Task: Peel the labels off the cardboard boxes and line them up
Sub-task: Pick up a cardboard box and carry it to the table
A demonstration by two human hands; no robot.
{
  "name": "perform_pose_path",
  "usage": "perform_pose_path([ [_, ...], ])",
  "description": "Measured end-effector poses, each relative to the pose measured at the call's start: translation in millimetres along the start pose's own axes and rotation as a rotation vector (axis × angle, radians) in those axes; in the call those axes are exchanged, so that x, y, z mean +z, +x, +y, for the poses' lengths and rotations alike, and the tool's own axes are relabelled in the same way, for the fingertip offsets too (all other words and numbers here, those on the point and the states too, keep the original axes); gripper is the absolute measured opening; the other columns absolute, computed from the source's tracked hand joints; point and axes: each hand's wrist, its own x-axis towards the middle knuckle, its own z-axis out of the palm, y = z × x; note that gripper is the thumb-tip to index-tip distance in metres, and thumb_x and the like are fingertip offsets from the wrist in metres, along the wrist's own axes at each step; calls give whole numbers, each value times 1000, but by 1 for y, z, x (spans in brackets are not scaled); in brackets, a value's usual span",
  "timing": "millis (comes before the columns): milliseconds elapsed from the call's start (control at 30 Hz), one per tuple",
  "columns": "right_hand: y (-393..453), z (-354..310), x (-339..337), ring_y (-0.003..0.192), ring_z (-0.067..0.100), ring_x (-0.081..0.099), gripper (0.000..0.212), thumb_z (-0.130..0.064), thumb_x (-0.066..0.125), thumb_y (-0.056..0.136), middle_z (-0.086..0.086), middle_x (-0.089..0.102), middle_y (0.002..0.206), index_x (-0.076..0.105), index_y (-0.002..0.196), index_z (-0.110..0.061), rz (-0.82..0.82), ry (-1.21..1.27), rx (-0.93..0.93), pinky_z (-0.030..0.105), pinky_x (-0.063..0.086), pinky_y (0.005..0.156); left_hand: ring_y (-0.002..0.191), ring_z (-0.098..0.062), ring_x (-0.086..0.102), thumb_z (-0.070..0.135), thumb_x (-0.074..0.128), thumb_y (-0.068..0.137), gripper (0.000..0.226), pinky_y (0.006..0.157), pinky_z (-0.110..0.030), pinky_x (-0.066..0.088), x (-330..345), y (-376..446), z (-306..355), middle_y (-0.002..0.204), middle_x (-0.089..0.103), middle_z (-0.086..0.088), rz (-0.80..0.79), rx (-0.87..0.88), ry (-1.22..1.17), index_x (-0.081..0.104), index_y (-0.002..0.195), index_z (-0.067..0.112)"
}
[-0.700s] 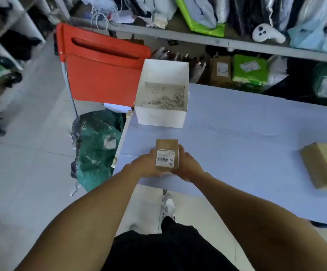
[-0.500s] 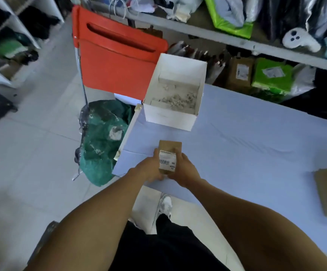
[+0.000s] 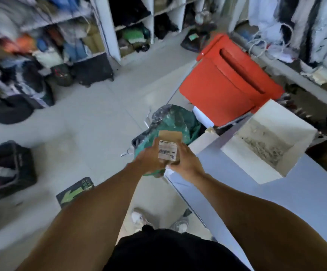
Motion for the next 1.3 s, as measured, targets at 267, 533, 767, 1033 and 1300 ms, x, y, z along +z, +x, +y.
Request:
perform_pose_path([
  [267, 62, -151, 81, 106, 21, 59, 79, -31, 77, 70, -2, 53, 123, 33, 135, -30, -221, -72, -349, 41, 53, 80, 89, -40, 65, 40, 63, 72, 85, 78, -45, 56, -74, -68, -142, 105, 71, -12, 301, -213, -112, 13, 140, 48],
  [533, 80, -284, 170, 113, 29, 57, 84, -33, 73, 72, -1, 41, 140, 27, 142, -31, -470, -237, -631, 42, 51, 86, 88, -40, 65, 36, 67, 80, 89, 75, -41, 53, -99, -137, -252, 104, 69, -16, 516, -554, -298, 10, 149, 38],
  [767, 64, -404, 260, 115, 28, 55, 87, -41, 80, 69, -2, 43, 138, 31, 140, -31, -795, -300, -899, 37, 48, 86, 108, -41, 61, 44, 70, 84, 102, 92, -41, 44, -99, -223, -345, 121, 65, -21, 673, -907, -319, 3, 157, 21],
  [1033, 8, -501, 345, 111, 28, 55, 90, -44, 76, 70, -3, 43, 133, 23, 143, -36, -1048, -424, -1214, 41, 49, 88, 108, -44, 60, 46, 69, 85, 102, 88, -41, 46, -89, -312, -385, 124, 64, -22, 829, -1257, -445, 1, 157, 22],
  [1300, -98, -557, 436, 112, 28, 55, 91, -35, 75, 66, -5, 45, 130, 25, 141, -36, -1197, -546, -1496, 41, 49, 90, 100, -39, 61, 33, 65, 85, 94, 85, -41, 49, -43, -403, -421, 118, 65, -16, 986, -1517, -669, 4, 157, 23],
])
